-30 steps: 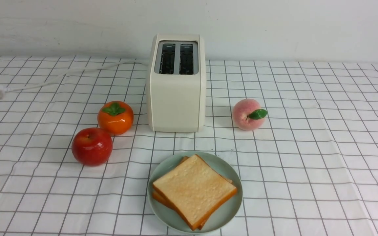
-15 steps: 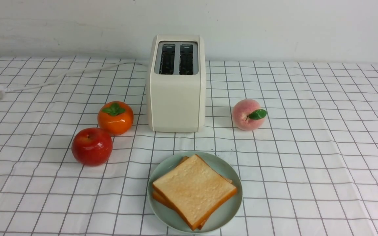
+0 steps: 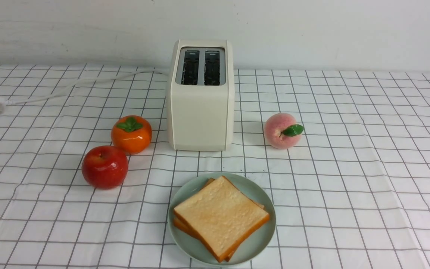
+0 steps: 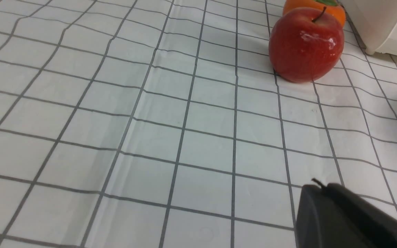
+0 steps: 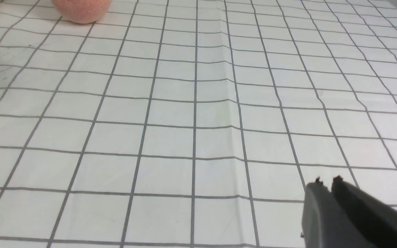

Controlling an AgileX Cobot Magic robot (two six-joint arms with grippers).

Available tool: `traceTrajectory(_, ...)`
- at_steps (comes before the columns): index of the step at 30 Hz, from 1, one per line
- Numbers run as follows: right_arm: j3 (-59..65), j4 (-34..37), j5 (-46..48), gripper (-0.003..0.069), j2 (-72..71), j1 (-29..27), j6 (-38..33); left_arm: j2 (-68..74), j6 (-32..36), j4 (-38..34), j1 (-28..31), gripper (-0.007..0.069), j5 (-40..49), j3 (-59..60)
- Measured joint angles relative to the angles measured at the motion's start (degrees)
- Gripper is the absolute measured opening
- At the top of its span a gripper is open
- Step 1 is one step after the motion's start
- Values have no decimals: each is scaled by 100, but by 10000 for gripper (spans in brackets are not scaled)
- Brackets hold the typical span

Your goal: Take toasted bread from bread machine on white checkered table place on plate.

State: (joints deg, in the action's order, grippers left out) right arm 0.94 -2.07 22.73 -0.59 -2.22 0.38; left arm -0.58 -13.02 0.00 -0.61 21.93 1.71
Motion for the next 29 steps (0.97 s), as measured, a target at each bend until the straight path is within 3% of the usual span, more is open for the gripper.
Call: traceTrajectory(29,0,0,0,51,0,0,0,0,-5,0,0,10,0,0)
